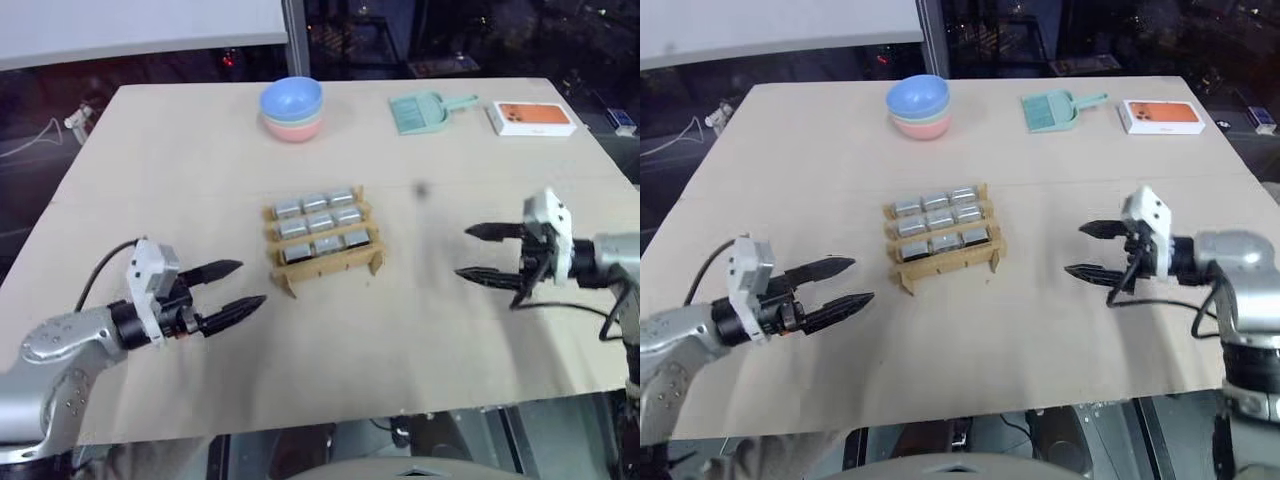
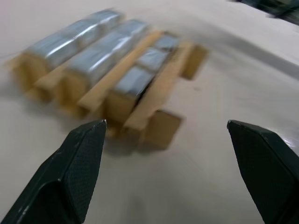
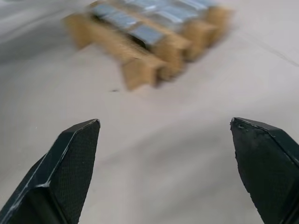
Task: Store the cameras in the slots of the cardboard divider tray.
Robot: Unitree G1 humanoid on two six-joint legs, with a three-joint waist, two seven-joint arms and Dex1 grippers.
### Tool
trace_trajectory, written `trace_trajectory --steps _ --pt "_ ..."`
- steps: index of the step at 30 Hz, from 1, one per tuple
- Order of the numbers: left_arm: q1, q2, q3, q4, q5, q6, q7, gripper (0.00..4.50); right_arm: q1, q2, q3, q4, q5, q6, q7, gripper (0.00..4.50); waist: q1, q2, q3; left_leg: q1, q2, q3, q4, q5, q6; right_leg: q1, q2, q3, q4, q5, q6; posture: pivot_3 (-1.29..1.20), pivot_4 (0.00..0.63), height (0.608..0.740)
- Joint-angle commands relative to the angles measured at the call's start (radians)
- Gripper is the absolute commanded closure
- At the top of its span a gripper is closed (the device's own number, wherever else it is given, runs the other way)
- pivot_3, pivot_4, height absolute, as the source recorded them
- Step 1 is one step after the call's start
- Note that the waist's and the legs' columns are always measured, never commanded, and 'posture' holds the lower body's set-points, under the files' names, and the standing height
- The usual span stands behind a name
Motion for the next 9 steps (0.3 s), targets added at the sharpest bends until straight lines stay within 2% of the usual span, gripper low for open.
trace_trajectory --steps 1,5,9 --pt "0.089 -0.069 -0.009 -0.065 0.059 -0.079 0.070 0.21 0.139 0.002 -0.099 -0.089 0.074 -0.055 -0.051 0.02 0.003 0.000 -0.001 0.000 0.000 0.000 0.000 0.000 0.000 0.001 0.000 0.000 0.000 0.000 0.000 0.00 0.150 0.740" --pt "0.194 -0.116 -0.051 -0.070 0.161 -0.167 0.111 0.21 0.274 0.026 -0.135 -0.058 0.117 -0.164 -0.065 0.02 0.003 0.000 -0.002 0.001 0.000 0.001 0.000 0.000 0.000 0.001 0.000 0.001 -0.001 -0.001 -0.002 0.00 0.150 0.740" --pt "0.223 -0.141 -0.040 -0.006 0.217 -0.271 0.128 0.21 0.347 0.052 -0.162 0.046 0.127 -0.321 -0.070 0.02 0.004 -0.001 -0.002 0.002 0.000 0.001 0.001 0.000 0.000 0.002 0.000 0.002 0.000 -0.004 0.001 0.00 0.150 0.740"
